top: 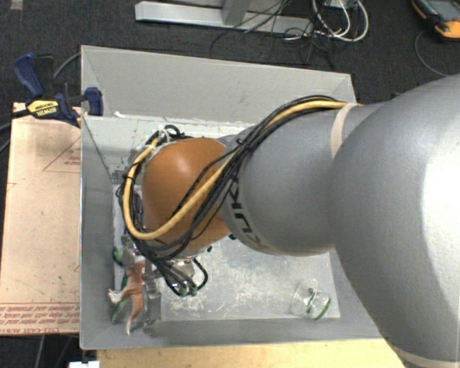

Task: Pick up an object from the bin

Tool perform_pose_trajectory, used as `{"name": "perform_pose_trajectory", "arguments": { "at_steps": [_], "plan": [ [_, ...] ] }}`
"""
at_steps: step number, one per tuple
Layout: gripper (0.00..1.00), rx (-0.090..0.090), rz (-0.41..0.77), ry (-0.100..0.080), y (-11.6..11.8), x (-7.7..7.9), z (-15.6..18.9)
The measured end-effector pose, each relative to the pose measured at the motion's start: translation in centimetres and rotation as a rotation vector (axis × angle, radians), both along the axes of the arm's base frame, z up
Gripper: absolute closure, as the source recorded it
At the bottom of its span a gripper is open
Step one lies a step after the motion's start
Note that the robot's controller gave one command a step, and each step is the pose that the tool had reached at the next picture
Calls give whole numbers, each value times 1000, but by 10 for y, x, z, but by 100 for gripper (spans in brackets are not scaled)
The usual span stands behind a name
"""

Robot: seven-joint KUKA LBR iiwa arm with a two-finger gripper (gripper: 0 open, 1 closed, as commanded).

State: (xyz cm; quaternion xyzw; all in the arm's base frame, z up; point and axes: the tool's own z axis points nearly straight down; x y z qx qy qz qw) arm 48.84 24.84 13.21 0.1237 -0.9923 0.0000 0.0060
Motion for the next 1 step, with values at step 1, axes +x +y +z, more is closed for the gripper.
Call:
{"name": "perform_pose_trajectory", "arguments": {
  "at_steps": [1],
  "plan": [
    [100,5,139,-13,-10,-1,-36]
  ]
}}
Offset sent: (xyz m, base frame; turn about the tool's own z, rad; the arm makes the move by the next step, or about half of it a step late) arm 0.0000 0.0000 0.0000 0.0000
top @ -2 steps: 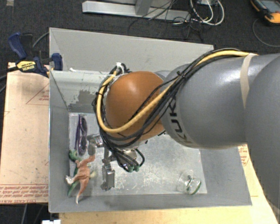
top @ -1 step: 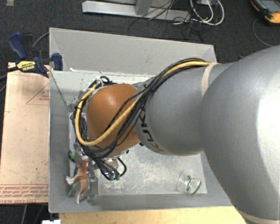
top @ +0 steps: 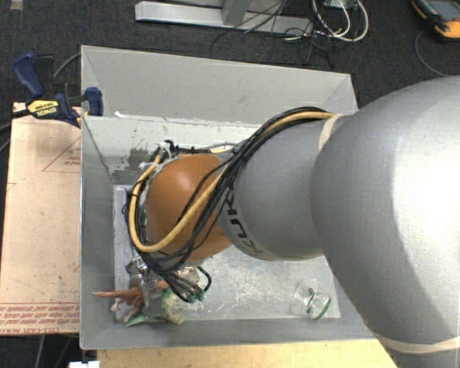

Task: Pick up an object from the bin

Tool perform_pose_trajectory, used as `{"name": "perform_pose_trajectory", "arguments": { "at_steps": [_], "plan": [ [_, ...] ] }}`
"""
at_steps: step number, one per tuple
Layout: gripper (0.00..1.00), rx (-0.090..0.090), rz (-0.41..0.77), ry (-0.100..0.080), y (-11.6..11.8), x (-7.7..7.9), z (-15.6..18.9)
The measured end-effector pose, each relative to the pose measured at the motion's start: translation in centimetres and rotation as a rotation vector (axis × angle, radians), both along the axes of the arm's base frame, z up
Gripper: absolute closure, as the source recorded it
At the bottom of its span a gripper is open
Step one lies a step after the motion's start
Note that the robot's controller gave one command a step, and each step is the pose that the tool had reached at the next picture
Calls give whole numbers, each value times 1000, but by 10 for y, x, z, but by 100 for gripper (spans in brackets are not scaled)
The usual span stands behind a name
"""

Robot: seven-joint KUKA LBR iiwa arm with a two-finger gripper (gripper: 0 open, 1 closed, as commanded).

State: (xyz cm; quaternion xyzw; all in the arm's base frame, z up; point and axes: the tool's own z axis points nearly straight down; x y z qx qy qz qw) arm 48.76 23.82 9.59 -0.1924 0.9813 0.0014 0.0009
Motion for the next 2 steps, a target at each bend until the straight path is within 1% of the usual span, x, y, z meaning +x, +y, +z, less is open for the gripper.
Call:
{"name": "perform_pose_trajectory", "arguments": {
  "at_steps": [1,2],
  "plan": [
    [100,0,0,0,0,0,0],
    [100,-1,13,3,-4,-2,111]
  ]
}}
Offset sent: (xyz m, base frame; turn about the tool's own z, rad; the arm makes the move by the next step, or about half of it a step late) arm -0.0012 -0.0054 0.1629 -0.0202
